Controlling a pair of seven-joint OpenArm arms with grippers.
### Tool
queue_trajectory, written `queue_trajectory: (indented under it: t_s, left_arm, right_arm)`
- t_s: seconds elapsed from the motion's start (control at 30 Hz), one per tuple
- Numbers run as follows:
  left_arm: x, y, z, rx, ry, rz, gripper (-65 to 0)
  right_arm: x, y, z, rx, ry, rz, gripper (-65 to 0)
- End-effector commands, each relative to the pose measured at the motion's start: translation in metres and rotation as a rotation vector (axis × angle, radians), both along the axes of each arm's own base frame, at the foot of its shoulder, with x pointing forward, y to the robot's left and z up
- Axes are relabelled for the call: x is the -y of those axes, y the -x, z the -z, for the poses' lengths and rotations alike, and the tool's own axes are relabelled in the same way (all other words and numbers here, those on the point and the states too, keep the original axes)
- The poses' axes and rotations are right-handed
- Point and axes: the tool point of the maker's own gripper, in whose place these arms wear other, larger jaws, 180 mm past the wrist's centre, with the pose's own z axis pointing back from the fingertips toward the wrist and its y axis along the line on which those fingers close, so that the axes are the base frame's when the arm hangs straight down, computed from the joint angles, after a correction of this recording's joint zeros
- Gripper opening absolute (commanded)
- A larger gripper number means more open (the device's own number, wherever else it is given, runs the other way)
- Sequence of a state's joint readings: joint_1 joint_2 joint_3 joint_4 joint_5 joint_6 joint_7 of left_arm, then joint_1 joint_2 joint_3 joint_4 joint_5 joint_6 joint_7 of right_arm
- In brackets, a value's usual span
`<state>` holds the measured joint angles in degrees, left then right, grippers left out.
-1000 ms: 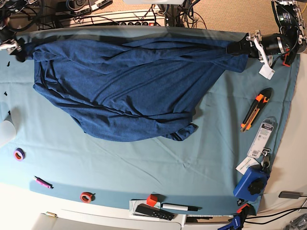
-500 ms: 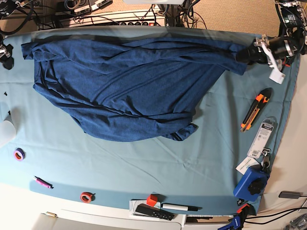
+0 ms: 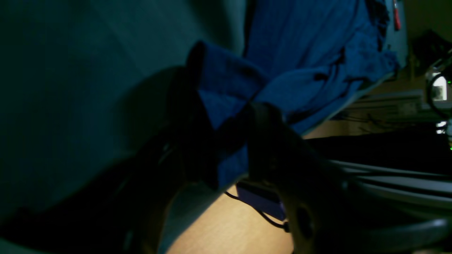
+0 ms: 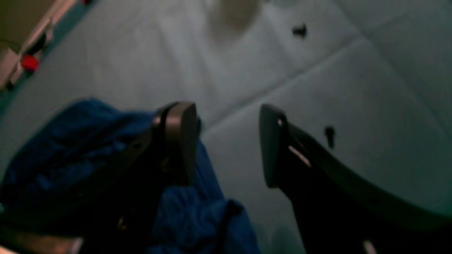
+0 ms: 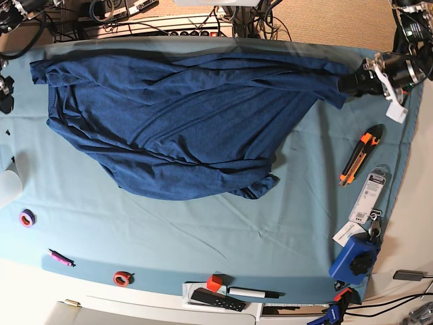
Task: Layout the t-shirt on the table in an organized manner, then fold the t-shirt properly
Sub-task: 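Release the shirt edge with both grippers and raise them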
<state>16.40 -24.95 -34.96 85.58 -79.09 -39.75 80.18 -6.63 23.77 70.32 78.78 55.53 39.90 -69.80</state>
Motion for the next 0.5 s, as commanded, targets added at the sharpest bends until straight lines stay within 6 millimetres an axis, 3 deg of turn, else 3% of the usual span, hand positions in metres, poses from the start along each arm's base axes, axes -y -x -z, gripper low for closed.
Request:
queue_trajectory:
  t_s: [0.0, 0.17, 0.3, 0.47]
  left_arm:
    - [-0.007, -0.007, -0.011, 0.038, -0.017, 0.005, -42.8]
    - [-0.014, -0.020, -0.013, 0.057, -0.066, 0.010, -42.8]
    - [-0.022, -0.049, -0.024, 0.140, -0.111, -0.039, -42.8]
    - [-0.024, -0.087, -0.053, 0.266, -0.102, -0.069, -42.8]
  right_arm:
    - [0.009, -0.008, -0.025, 0.060, 0.050, -0.003, -36.2]
    - [0.008, -0.014, -0.030, 0.084, 0.049, -0.003, -36.2]
    - [0.008, -0.015, -0.031, 0.088, 0.048, -0.004, -36.2]
    - [0.004, -0.019, -0.034, 0.116, 0.036, -0.019, -36.2]
